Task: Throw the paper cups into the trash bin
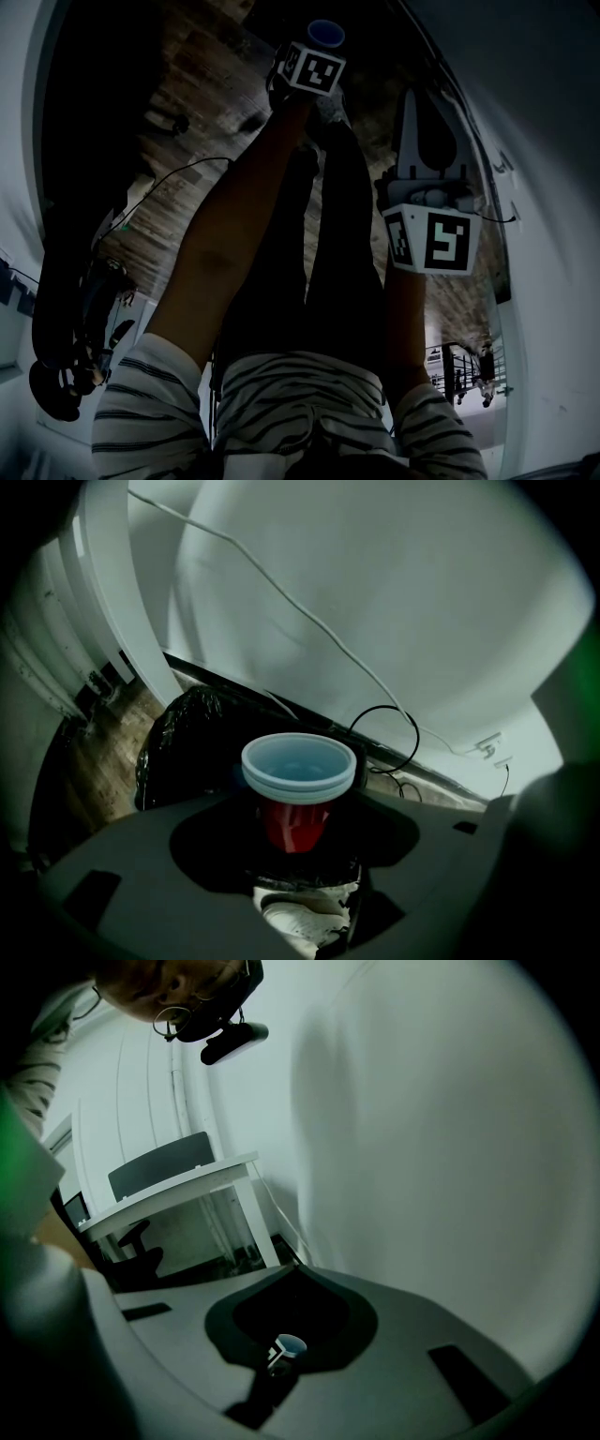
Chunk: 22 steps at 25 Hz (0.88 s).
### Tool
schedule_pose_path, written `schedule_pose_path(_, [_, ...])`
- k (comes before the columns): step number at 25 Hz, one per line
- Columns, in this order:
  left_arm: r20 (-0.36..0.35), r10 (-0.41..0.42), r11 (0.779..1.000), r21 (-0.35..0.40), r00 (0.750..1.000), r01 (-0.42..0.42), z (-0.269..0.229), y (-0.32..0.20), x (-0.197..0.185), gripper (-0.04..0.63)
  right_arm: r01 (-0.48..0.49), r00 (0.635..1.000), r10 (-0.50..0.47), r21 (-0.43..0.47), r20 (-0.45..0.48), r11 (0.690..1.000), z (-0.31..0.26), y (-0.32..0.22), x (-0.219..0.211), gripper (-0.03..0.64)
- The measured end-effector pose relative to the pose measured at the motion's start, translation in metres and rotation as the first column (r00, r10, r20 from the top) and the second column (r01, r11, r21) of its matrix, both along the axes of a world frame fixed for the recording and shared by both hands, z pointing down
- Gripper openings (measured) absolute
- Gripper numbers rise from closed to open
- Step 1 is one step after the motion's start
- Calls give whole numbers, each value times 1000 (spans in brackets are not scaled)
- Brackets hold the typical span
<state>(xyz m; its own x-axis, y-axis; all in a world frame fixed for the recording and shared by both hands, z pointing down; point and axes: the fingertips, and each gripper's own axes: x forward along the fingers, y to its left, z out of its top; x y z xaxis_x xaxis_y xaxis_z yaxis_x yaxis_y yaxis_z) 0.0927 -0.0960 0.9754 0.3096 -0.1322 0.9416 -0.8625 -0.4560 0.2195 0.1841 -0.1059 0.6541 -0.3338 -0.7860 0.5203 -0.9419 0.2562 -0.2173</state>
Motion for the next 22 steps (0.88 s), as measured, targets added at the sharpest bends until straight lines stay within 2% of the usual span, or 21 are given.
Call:
schedule_pose_path(13, [33, 16, 1000, -5, 999, -16, 9, 1, -6, 310, -5, 1000, 5, -2, 1, 1000, 2, 1, 1, 9])
schedule_pose_path(22, [14, -11, 1000, 10, 1000, 11, 3, 1, -8, 308, -3, 1000, 3, -1, 0, 1000, 1, 1, -2, 11])
